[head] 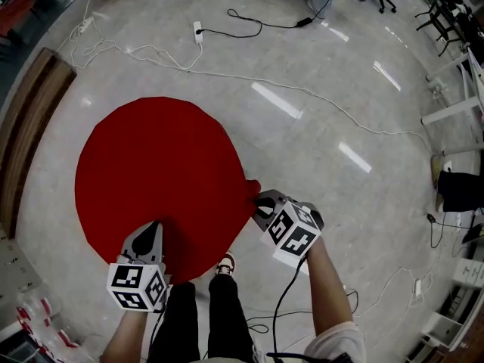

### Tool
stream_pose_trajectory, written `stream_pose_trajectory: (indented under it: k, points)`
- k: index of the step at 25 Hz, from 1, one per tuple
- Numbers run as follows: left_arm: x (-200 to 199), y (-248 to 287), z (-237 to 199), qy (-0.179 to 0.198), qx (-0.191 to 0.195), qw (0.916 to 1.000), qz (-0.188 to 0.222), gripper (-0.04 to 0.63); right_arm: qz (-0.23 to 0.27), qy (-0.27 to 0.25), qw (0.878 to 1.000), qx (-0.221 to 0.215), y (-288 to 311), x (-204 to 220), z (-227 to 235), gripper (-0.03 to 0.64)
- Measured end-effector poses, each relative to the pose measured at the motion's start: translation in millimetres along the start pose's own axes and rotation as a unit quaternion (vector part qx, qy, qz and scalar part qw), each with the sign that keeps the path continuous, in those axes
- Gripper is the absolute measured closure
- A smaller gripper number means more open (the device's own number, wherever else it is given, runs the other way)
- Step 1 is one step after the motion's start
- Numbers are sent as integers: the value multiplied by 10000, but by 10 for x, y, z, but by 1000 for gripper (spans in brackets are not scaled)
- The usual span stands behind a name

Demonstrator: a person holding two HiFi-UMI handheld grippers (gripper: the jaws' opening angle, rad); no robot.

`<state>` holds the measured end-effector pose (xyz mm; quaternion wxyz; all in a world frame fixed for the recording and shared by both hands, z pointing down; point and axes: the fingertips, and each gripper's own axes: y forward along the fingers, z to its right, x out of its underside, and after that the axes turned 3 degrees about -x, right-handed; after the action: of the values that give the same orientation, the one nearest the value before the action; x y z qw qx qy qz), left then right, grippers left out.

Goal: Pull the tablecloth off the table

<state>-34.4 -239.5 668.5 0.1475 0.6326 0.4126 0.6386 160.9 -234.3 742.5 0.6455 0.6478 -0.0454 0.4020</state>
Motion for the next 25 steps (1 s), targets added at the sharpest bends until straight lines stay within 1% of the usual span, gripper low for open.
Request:
stream_pose_trajectory:
  k: [6, 12, 16, 19, 21, 25]
  points:
    - [21, -62, 30, 15, 58, 10000, -80, 577, -194, 21, 9995, 241, -236, -59, -31, 588]
    - [-11, -219, -99, -111, 14, 9999, 27, 577, 71, 17, 9996, 275, -552, -381, -156, 588]
    - [-20, -327, -213, -177, 9, 9998, 69, 577, 293, 101, 9993, 221, -630, -636, -286, 588]
    - [15, -353, -262, -459, 138, 9988, -18, 577, 338, -59, 9990, 276, -643, -849, -359, 588]
    - [11, -361, -270, -603, 195, 9980, 23, 577, 354, -121, 9987, 342, -663, -933, -386, 588]
    - [-23, -453, -287, -573, 219, 9980, 132, 577, 422, -71, 9979, 486, -765, -1100, -450, 588]
